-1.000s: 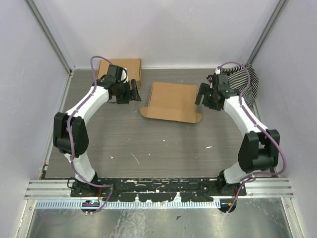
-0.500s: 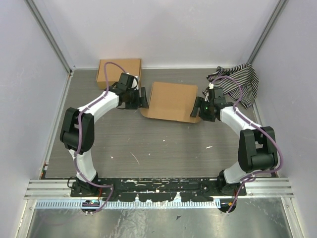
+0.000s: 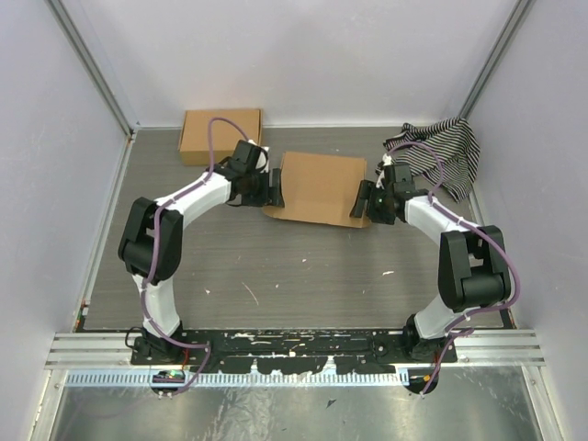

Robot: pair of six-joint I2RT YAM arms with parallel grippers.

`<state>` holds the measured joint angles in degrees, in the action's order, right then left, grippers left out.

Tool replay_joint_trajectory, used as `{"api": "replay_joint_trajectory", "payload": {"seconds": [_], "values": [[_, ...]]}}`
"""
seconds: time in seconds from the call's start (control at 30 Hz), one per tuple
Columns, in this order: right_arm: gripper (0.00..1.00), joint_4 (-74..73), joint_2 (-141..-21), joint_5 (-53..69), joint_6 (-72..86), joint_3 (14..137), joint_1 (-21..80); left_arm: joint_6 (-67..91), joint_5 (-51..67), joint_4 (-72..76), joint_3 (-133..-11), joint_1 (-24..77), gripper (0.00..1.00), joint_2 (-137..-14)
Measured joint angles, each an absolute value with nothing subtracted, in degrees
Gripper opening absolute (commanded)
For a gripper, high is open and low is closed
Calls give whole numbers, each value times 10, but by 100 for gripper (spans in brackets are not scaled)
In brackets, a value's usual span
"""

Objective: Fold the paper box

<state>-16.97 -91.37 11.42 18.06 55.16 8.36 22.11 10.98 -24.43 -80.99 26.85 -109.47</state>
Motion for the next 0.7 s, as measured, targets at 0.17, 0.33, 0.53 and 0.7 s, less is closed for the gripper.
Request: {"api": "replay_joint_trajectory", "payload": {"seconds": [0.17, 0.33, 0.53, 0.7], "values": [[71, -167, -914, 121, 177, 552, 92, 215, 108, -244, -810, 272, 76, -1104], [70, -161, -914, 130, 171, 552, 101, 212, 108, -243, -809, 274, 76, -1104], [69, -155, -915, 137, 166, 552, 110, 213, 113, -243, -808, 277, 74, -1105], [65, -154, -920, 141, 165, 552, 115, 215, 125, -243, -808, 282, 71, -1112]]}}
